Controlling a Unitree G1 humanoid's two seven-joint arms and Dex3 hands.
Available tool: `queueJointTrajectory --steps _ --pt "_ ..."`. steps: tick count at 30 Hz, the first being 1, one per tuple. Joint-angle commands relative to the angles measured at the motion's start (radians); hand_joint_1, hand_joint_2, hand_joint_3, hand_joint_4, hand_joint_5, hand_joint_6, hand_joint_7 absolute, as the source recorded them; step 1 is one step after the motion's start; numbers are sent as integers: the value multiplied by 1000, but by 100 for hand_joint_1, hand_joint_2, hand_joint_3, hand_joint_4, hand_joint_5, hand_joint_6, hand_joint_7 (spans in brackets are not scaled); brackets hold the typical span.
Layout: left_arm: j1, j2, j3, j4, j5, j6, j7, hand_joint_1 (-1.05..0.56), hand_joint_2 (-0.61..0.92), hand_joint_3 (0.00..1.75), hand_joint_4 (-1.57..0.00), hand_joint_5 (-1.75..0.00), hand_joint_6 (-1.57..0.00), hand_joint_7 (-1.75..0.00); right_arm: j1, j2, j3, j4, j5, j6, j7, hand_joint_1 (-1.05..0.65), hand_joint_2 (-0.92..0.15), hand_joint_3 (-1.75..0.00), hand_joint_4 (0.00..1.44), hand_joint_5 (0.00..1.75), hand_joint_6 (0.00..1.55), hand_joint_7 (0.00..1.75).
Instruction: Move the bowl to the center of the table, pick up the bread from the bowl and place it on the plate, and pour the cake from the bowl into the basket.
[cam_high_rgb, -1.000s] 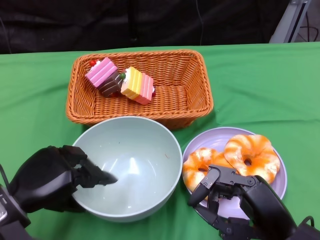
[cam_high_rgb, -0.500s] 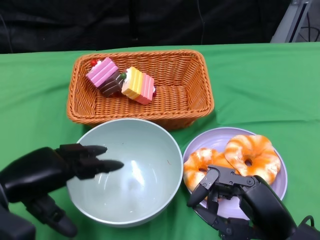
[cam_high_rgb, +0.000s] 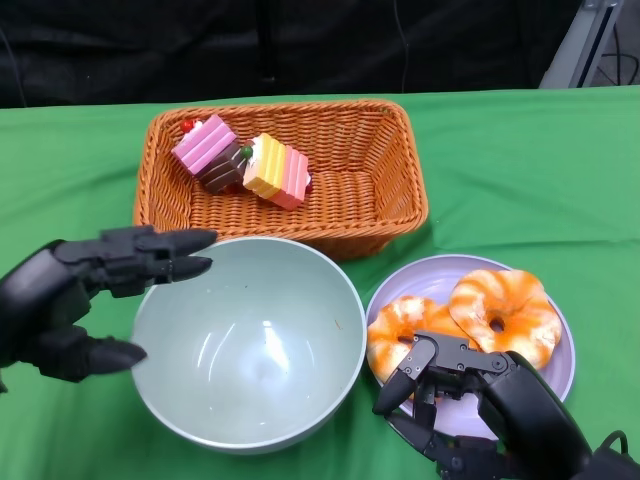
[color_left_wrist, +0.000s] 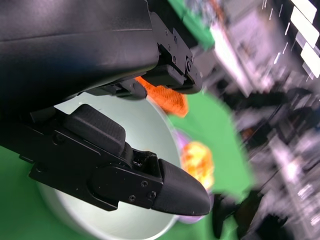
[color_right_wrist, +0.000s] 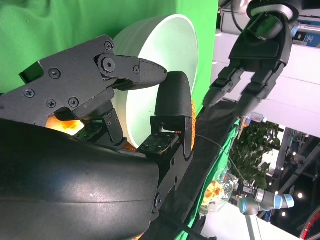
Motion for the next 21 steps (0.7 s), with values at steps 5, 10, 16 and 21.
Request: queueJointTrajectory --steps 5,10,16,21 --pt "38 -71 138 -64 40 94 0 -67 92 19 -71 -25 -70 -12 -5 -12 -13 -1 20 4 6 -27 -71 -64 70 173 69 128" --pt "24 -145 221 3 52 95 38 -40 90 24 -79 -76 -89 -31 -21 -36 -29 -21 11 26 14 -22 -69 -65 70 159 70 120" --pt "-26 -205 306 163 132 26 102 -20 60 92 -68 -166 -71 -124 -59 -131 -103 -43 -160 -57 -54 -24 -91 -11 70 85 79 34" --pt "-50 -220 340 221 170 1 103 -21 59 94 -67 -169 -71 -127 -63 -188 -129 -68 -334 -109 -138 -33 -92 -4 72 53 79 9"
